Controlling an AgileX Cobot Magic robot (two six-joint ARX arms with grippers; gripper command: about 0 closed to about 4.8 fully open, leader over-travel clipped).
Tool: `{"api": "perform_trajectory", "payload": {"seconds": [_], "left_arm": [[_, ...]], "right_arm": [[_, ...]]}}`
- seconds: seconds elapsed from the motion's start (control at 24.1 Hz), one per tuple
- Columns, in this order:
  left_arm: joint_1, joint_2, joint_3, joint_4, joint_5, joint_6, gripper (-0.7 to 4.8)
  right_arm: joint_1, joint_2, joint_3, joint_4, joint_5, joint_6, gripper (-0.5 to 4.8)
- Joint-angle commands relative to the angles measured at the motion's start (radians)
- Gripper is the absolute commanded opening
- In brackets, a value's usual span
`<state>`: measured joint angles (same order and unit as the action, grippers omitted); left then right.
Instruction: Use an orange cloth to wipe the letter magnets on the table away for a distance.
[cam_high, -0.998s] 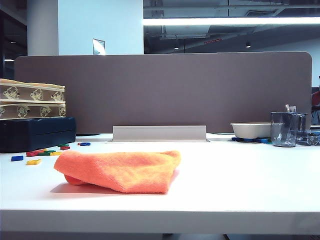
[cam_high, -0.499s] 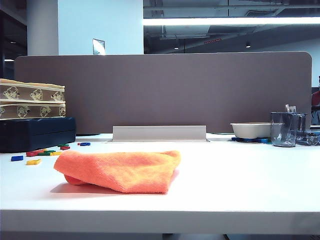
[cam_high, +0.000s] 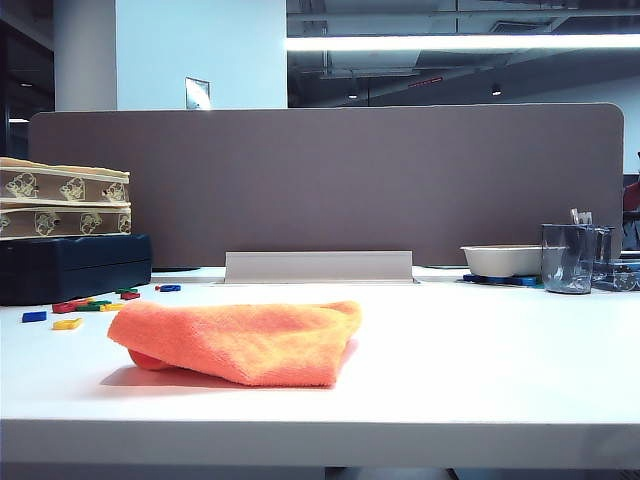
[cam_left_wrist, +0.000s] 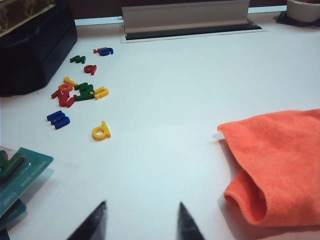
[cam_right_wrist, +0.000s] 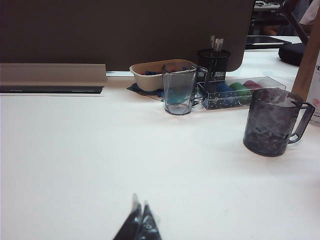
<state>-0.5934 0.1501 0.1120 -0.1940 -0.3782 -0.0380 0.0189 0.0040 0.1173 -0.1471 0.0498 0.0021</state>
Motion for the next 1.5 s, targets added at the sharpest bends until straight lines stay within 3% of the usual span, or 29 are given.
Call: {"api": "perform_trajectory", "payload": {"seconds": [0.04,0.46,0.71,0.91,1.33,1.5], "left_arm": [[0.001,0.000,-0.014,0.043,-0.008,0.001,0.35],[0.002,0.000,-0.109,0.228,-0.026,0.028,-0.06],[0.004,0.000,-0.107,0.240,-0.026,0.068,-0.06],[0.003,0.000,-0.107,0.233,-0.021,0.020,-0.05],[0.003,0.000,-0.107,0.241,-0.021,0.022,-0.05],[0.003,0.000,-0.107,0.241,0.024,0.022,-0.05]], "right_arm": [[0.000,-0.002,0.004,0.013,0.000,-0.002,-0.01],[0.000,-0.002,0.004,0.013,0.000,-0.002,-0.01],[0.000,-0.002,0.004,0.013,0.000,-0.002,-0.01],[0.000,-0.002,0.004,0.013,0.000,-0.002,-0.01],[0.000,-0.002,0.004,0.013,0.000,-0.002,-0.01],[0.000,-0.002,0.004,0.013,0.000,-0.002,-0.01]]}}
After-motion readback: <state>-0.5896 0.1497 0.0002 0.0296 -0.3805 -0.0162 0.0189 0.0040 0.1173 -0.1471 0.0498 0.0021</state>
